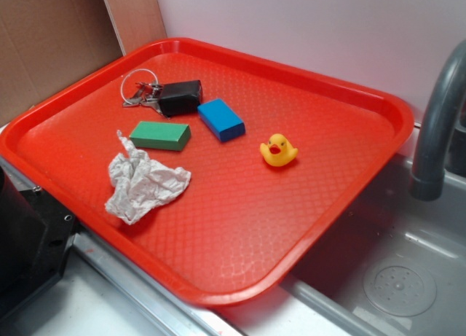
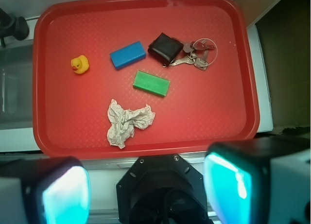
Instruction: Grab the yellow duck.
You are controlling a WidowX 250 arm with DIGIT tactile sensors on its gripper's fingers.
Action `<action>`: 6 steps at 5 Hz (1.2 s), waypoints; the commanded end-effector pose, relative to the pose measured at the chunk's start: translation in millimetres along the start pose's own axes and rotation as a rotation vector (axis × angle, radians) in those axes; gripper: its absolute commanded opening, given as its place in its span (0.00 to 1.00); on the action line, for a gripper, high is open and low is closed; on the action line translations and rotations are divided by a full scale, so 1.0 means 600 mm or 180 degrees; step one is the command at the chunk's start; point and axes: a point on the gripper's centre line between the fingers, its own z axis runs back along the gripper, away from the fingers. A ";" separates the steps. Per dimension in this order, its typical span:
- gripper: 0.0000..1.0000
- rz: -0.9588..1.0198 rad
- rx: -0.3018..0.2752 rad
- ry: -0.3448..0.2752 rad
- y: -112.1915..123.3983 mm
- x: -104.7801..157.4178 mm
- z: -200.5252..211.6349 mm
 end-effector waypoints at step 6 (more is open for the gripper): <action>1.00 -0.1513 -0.0195 -0.0262 -0.116 0.205 -0.244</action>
